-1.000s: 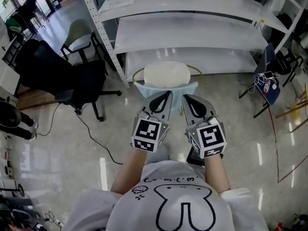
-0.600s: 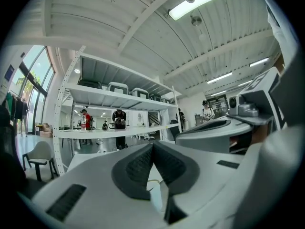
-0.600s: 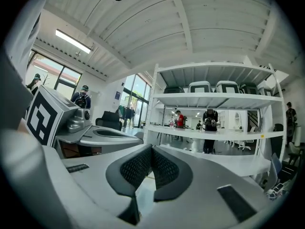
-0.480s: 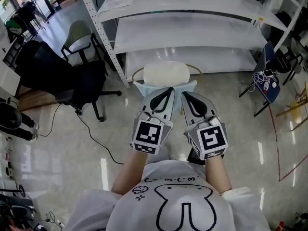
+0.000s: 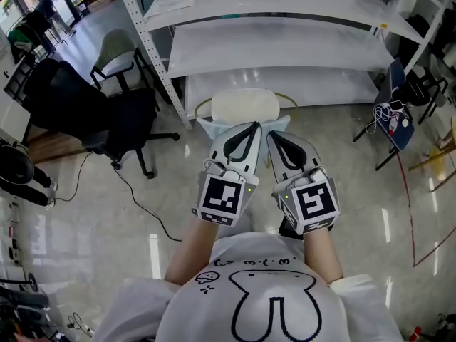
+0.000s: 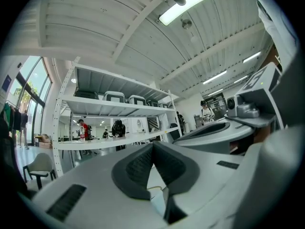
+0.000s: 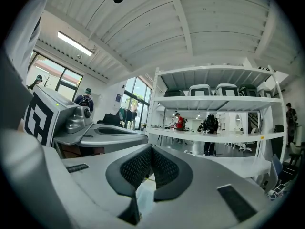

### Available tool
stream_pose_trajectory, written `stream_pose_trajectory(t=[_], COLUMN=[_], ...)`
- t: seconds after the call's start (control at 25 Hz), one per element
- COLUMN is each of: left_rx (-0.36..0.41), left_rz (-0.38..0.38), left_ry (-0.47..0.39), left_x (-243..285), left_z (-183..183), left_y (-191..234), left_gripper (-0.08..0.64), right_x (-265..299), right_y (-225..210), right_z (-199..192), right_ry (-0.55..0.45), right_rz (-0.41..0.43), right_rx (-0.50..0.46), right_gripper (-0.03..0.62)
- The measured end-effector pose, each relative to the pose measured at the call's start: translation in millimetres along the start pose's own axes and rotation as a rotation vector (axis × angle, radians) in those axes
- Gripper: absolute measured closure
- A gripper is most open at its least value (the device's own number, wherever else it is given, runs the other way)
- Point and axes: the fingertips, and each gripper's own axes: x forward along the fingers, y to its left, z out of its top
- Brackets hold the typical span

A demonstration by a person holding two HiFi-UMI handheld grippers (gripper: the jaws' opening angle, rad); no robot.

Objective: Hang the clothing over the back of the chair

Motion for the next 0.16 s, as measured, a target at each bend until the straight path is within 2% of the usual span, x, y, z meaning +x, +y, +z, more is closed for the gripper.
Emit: stream_pose_trajectory(t=[0.16], left_rx=[0.001], left_rz=[0.005], left_ry=[-0.010], left_x=[-2.0], left_z=[2.1], left_y=[-1.5], left_gripper=[0.535], right_x=[-0.6], right_y=[1.3], right_z=[0.1], right_ry=[0.002], right_rz=[-0.002], right_rx=[0.008], right_gripper=[0.604])
